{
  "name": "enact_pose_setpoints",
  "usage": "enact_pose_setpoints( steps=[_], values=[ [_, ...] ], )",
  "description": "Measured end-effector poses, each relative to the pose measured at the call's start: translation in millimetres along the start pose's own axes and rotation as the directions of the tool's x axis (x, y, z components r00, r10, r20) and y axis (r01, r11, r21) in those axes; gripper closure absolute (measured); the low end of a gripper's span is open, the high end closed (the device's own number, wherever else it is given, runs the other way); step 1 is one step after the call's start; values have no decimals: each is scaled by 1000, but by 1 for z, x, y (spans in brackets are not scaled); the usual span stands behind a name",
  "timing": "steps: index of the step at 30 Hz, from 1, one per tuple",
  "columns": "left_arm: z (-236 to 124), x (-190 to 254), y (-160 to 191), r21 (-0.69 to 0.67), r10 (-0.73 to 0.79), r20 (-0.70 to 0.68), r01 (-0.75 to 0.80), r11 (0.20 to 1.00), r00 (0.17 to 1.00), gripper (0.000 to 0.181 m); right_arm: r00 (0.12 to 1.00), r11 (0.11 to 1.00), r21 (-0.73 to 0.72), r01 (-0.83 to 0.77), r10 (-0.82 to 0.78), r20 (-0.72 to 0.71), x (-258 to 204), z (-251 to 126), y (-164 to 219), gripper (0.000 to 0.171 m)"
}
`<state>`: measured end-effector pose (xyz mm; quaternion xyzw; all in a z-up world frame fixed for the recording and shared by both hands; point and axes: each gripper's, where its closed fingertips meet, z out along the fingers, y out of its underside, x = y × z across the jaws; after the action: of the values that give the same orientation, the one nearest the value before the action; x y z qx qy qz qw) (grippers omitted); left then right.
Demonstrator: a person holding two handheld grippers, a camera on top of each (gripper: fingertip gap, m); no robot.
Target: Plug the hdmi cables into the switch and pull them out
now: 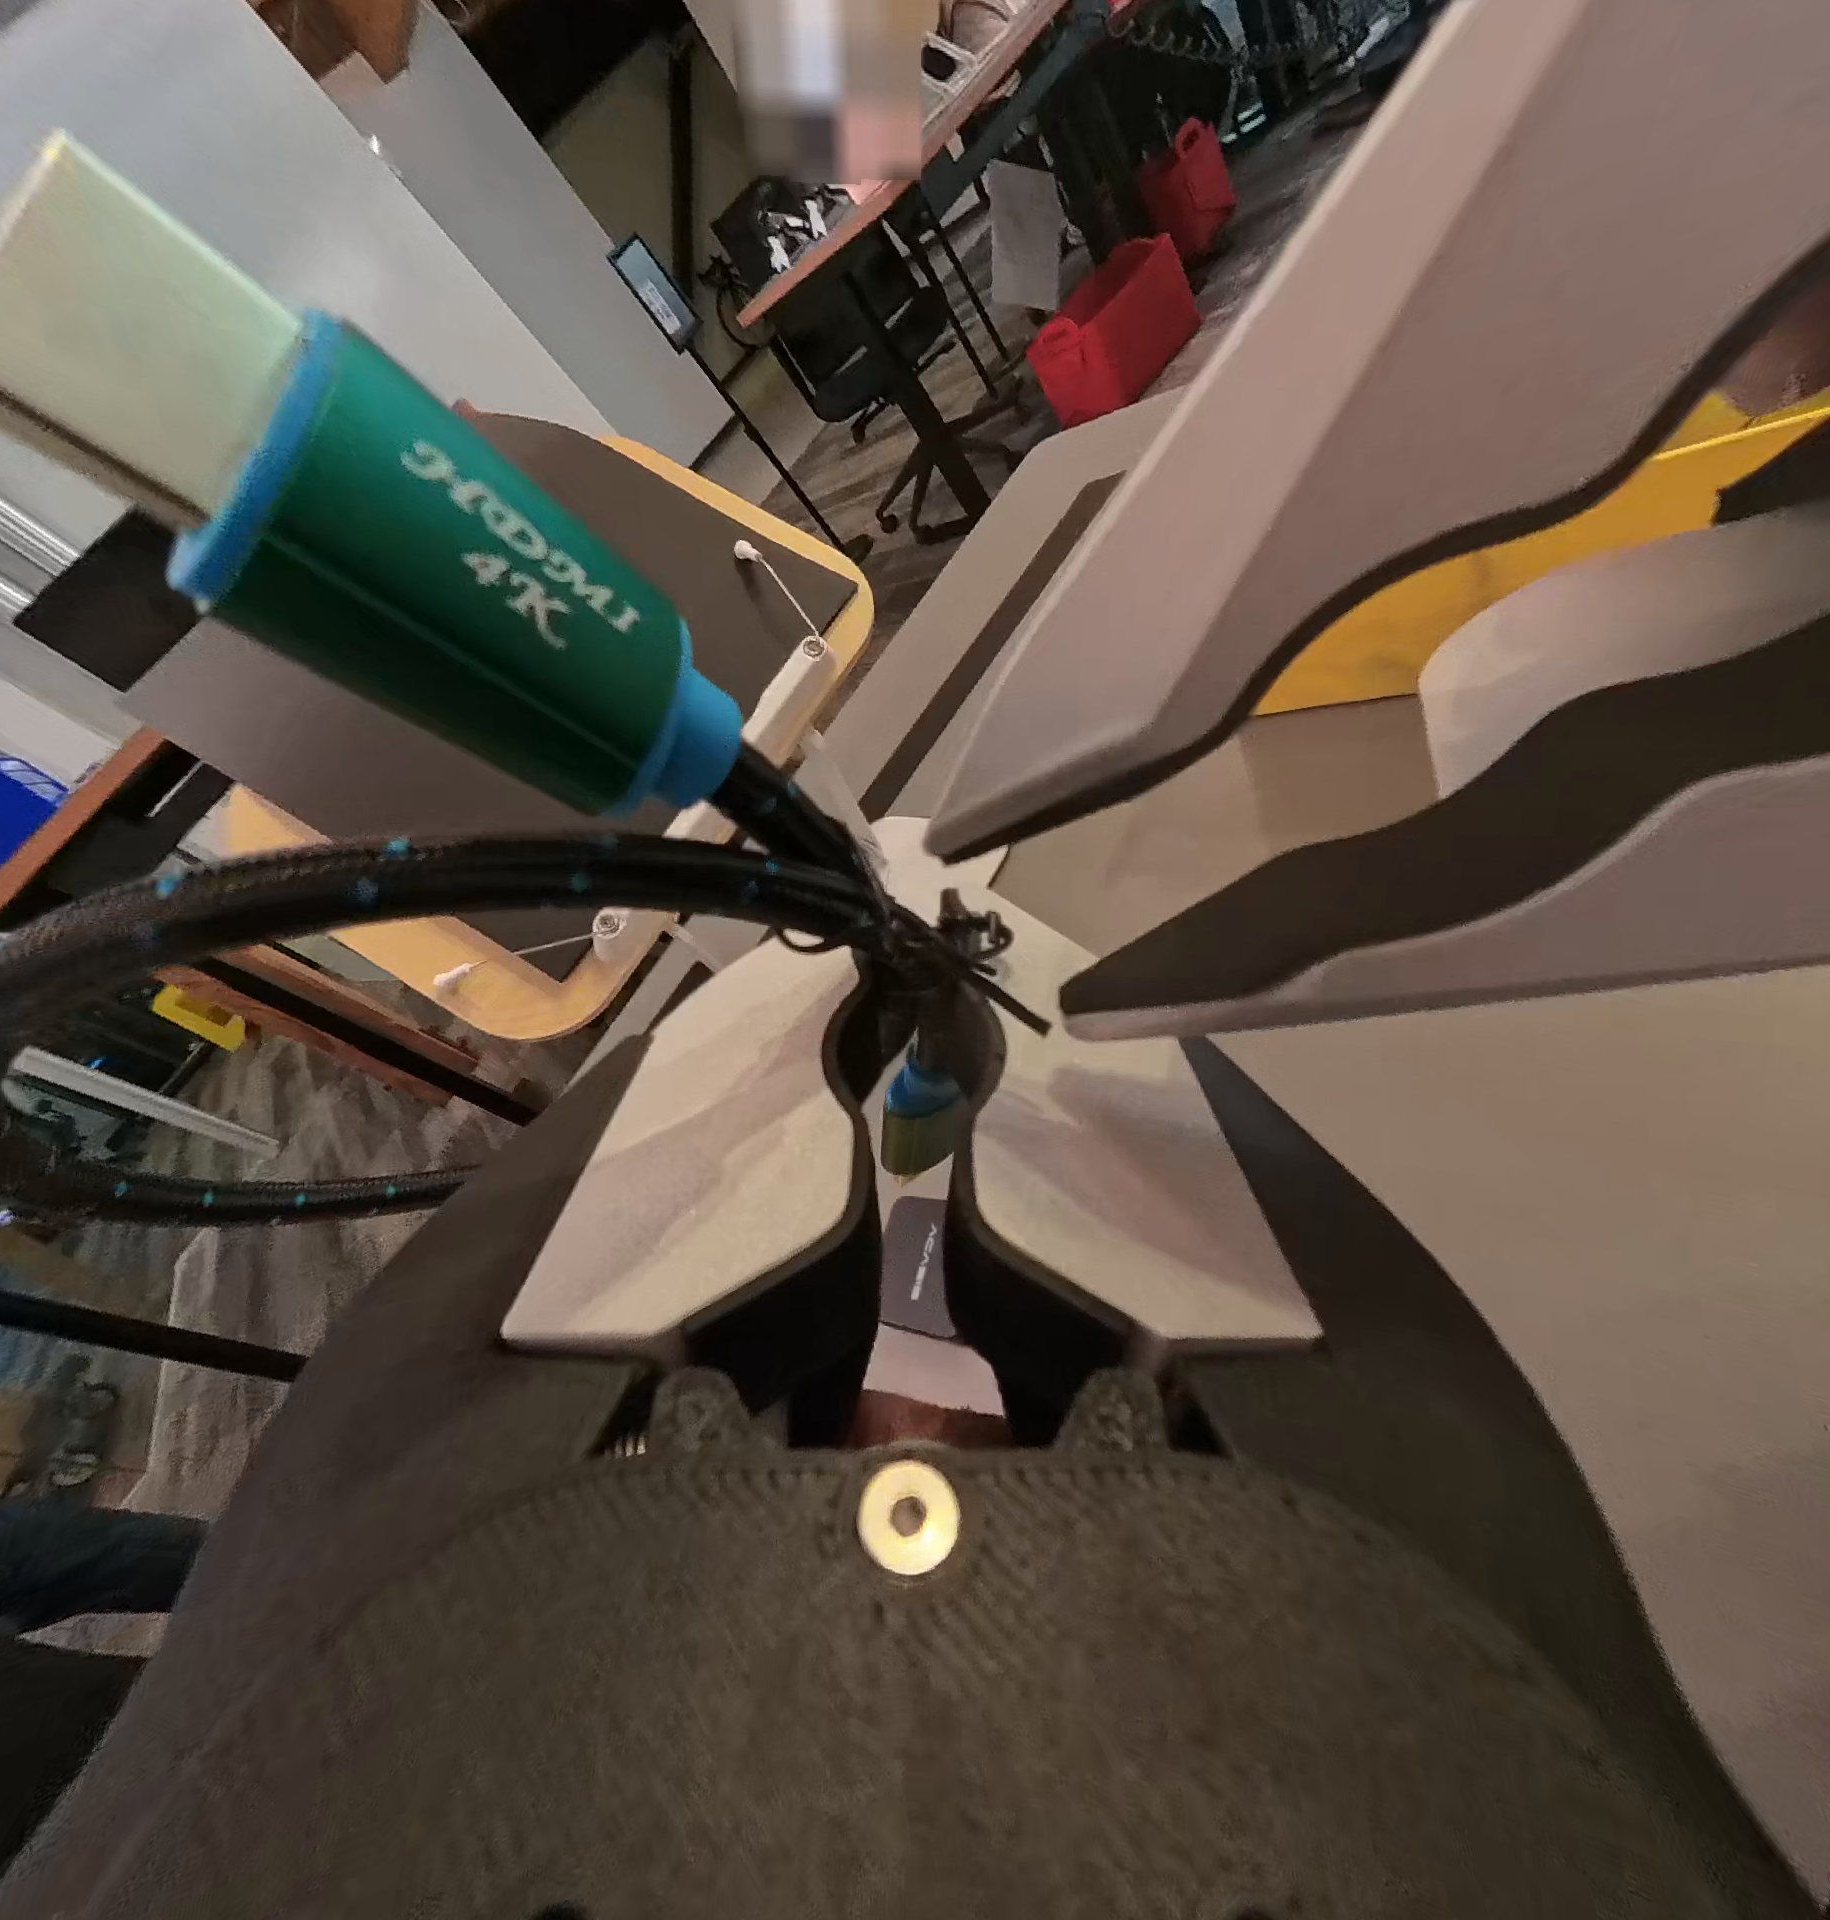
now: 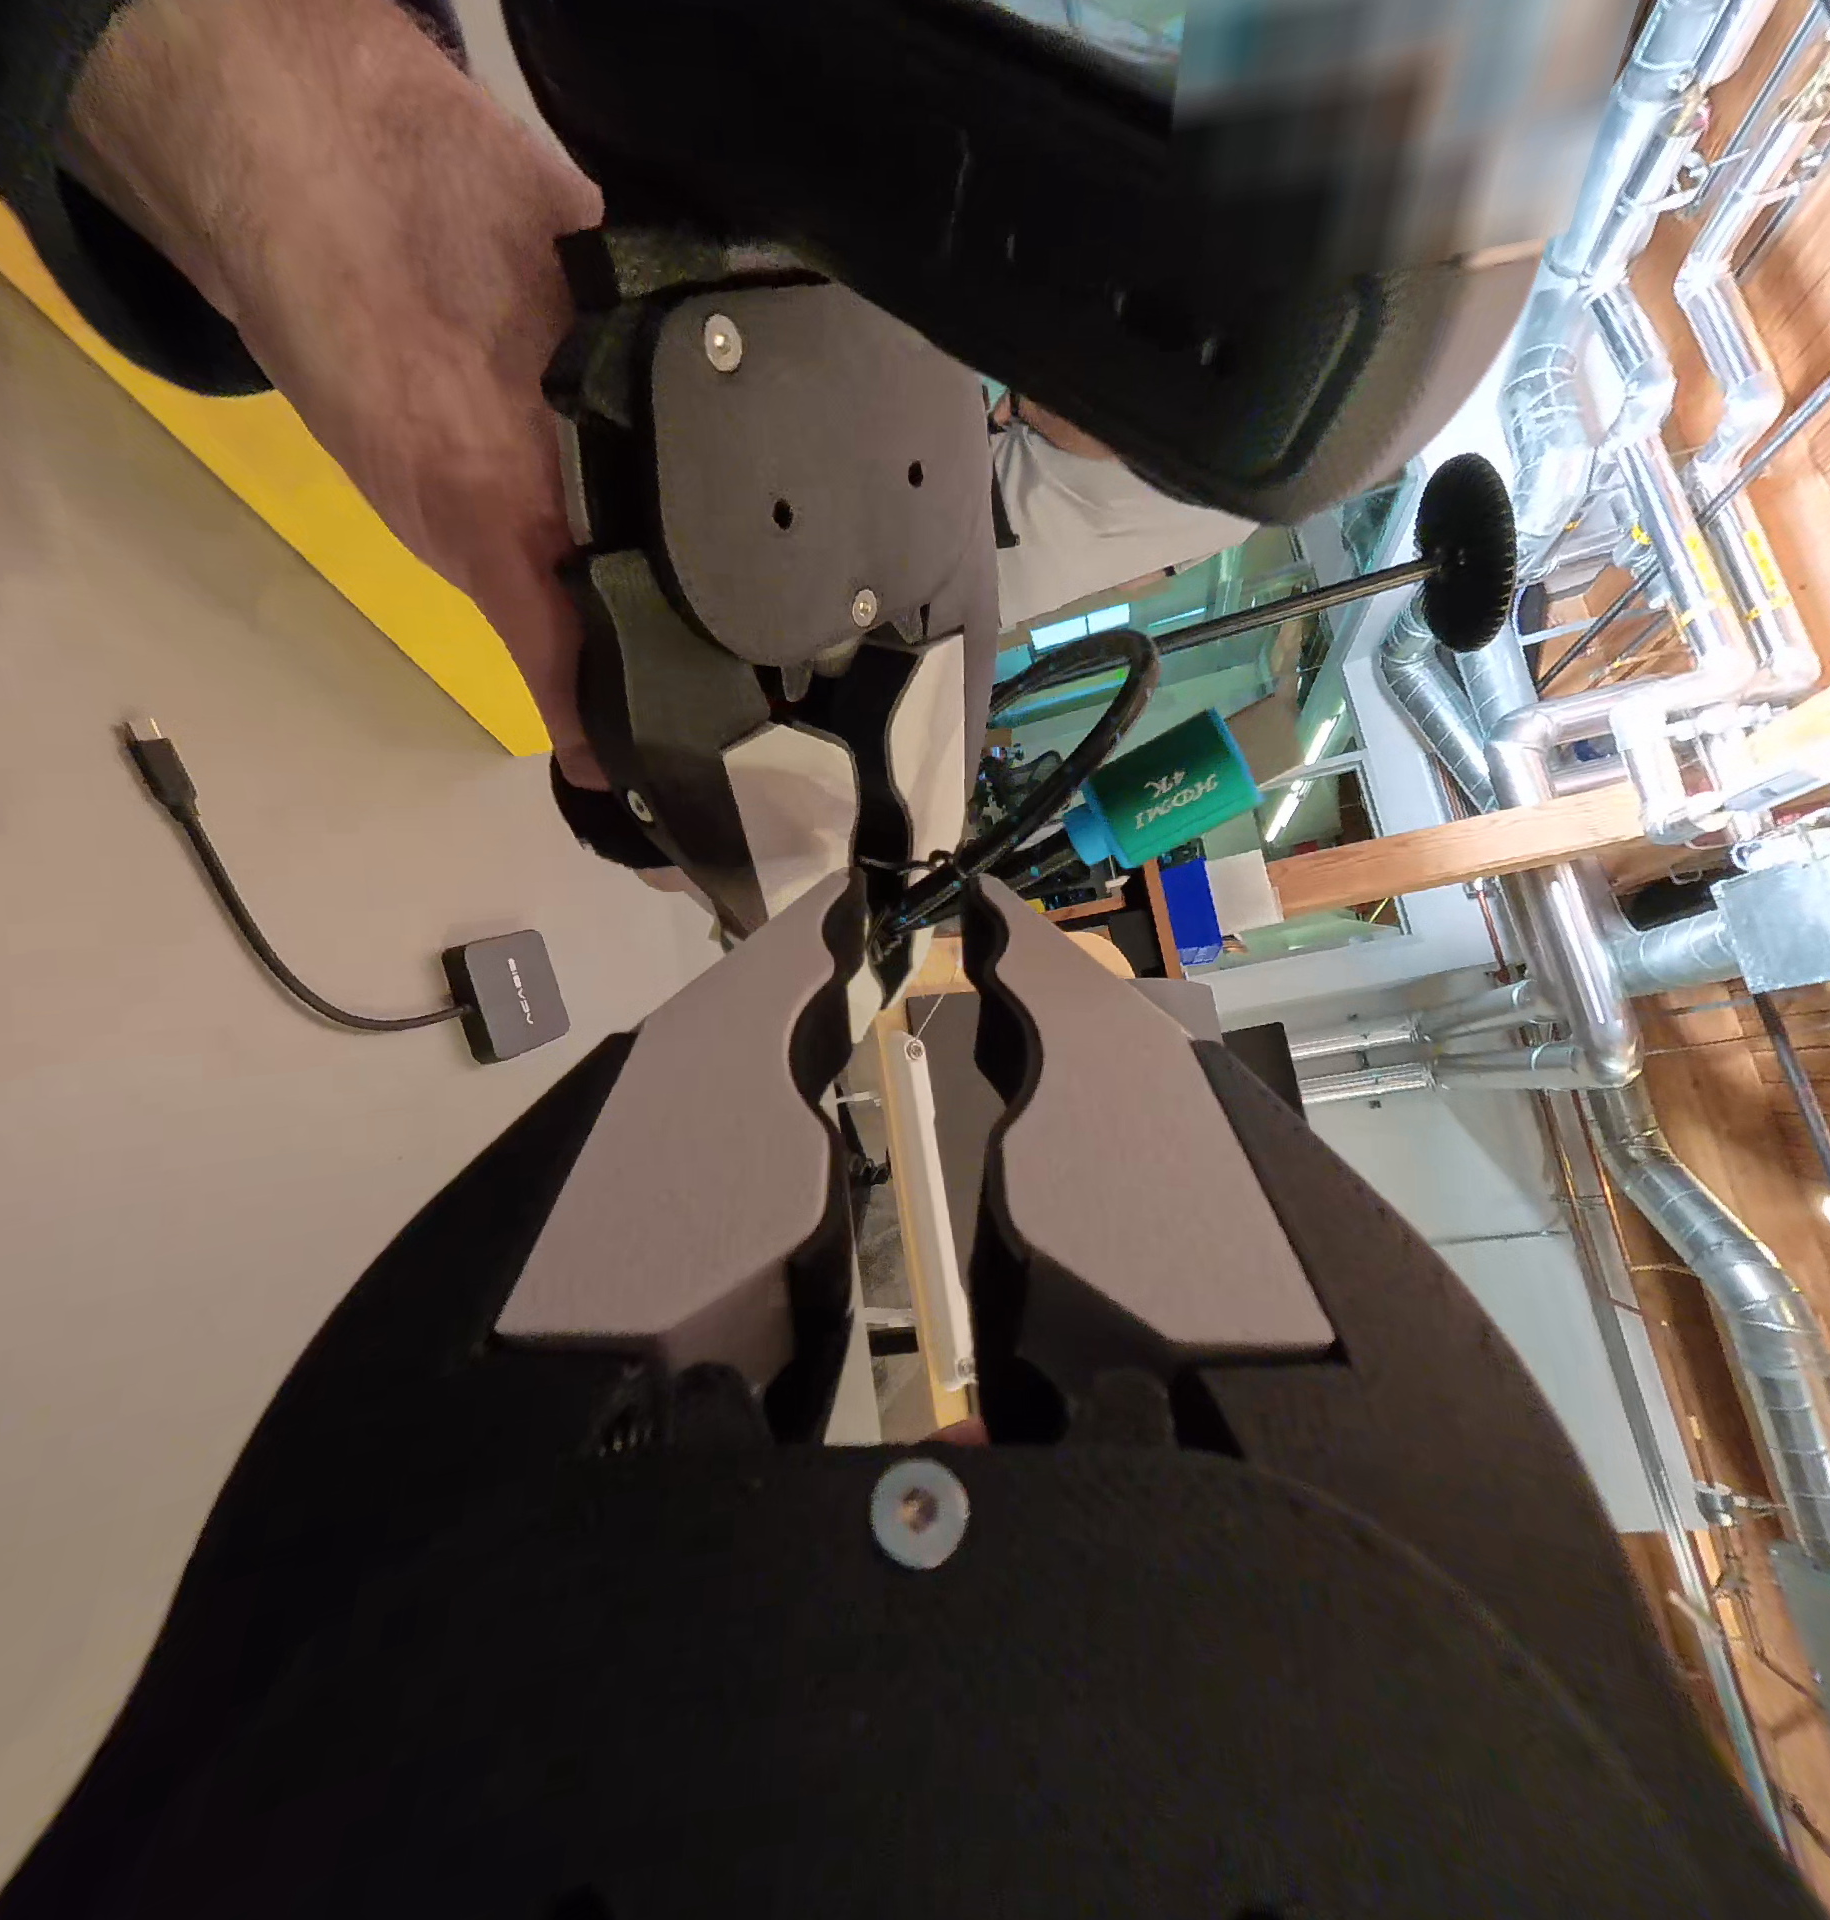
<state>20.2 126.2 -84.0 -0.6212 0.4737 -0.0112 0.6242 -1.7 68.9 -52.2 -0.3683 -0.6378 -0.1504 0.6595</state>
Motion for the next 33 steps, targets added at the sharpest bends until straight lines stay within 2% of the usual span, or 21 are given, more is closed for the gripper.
enact_pose_setpoints(
  steps=[16, 22, 33],
  values=[
    [2, 23, 13, -100, -24, -184, 6, 995, 983, 175, 985, 987, 33, 158, -159, 69, -16, 3, 0, 159],
    [3, 28, 17, -127, -2, -202, -24, 992, 979, 175, 967, 974, 13, 226, -226, 121, -25, 5, 2, 171],
    [3, 25, 9, -79, -4, -179, -10, 997, 984, 174, 996, 999, 10, 52, -53, 75, -11, -6, 2, 171]
  ],
)
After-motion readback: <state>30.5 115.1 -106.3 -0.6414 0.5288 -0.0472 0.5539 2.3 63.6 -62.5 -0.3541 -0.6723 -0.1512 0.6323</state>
